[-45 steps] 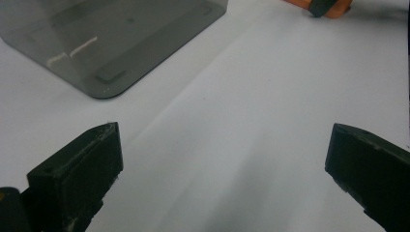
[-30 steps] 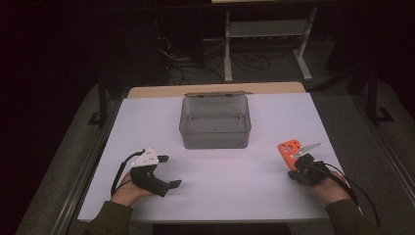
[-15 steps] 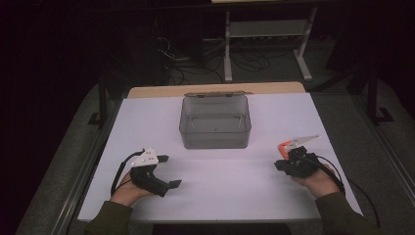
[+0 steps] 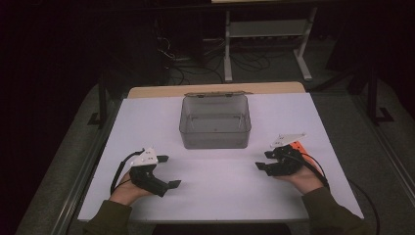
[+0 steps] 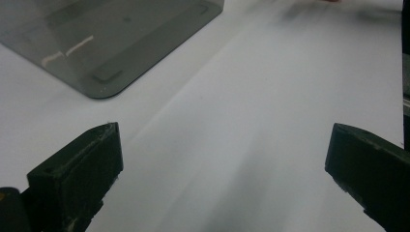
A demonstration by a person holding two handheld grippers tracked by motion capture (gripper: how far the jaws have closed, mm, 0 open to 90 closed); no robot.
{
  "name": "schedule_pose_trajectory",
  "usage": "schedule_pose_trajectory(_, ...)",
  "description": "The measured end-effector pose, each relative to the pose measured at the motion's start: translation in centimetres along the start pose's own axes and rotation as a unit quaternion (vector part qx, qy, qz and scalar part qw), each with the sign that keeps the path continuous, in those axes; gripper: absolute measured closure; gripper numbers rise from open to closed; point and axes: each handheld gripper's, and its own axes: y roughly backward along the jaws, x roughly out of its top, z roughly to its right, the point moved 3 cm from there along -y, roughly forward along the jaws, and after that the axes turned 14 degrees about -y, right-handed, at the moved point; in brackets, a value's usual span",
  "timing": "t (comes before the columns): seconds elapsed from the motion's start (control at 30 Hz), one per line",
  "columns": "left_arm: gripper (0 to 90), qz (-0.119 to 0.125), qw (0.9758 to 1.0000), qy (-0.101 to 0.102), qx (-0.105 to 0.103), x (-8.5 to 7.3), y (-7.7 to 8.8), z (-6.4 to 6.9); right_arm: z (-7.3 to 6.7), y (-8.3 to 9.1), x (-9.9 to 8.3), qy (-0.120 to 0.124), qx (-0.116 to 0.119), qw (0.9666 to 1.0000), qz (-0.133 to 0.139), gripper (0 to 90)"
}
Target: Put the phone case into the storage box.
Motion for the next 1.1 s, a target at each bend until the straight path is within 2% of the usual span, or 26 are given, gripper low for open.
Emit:
schedule_pose_trajectory(0.07, 0.0, -0.001, 1.0000, -0.003, 0.001, 0.0, 0.0, -0.1, -0.2, -0.1, -0.1, 0.006, 0.004, 1.0000, 0.002, 26.6)
schedule_pose_trajectory(0.1, 0.0, 0.000, 1.0000, -0.002, 0.001, 0.0, 0.0, -0.1, -0.4, -0.2, -0.2, 0.005, 0.009, 0.9999, 0.006, 15.5)
schedule_pose_trajectory(0.13, 0.0, 0.000, 1.0000, -0.003, 0.000, 0.1, 0.1, -0.1, -0.4, -0.2, -0.2, 0.005, 0.009, 0.9999, 0.006, 15.5)
schedule_pose_trajectory(0.17, 0.0, 0.000, 1.0000, -0.003, 0.001, 0.1, 0.1, -0.1, -0.5, -0.3, -0.3, 0.000, 0.009, 0.9999, 0.013, 8.5)
schedule_pose_trajectory(0.2, 0.0, -0.001, 1.0000, -0.003, 0.001, 0.1, 0.1, -0.2, -0.5, -0.3, -0.3, 0.000, 0.009, 0.9999, 0.013, 8.5)
schedule_pose_trajectory(0.27, 0.0, -0.001, 1.0000, -0.001, 0.001, 0.0, 0.2, -0.2, -0.6, -0.3, -0.5, 0.002, 0.012, 0.9997, 0.020, 1.3)
schedule_pose_trajectory(0.33, 0.0, -0.003, 1.0000, -0.001, 0.001, 0.0, 0.3, -0.3, -0.5, -0.3, -0.8, -0.001, 0.020, 0.9995, 0.026, 0.1)
schedule_pose_trajectory(0.6, 0.0, -0.004, 1.0000, 0.005, 0.001, -0.2, 0.3, -0.4, -0.5, -0.1, -1.9, -0.001, 0.022, 0.9990, 0.039, 0.0)
schedule_pose_trajectory(0.9, 0.0, -0.009, 0.9999, 0.005, -0.001, -0.4, 0.2, -0.3, -0.5, 0.2, -1.8, 0.001, 0.025, 0.9988, 0.042, 0.0)
schedule_pose_trajectory(1.1, 0.0, -0.011, 0.9999, 0.002, -0.004, -0.3, 0.1, -0.3, -0.3, 0.5, -1.6, 0.003, 0.018, 0.9989, 0.043, 0.0)
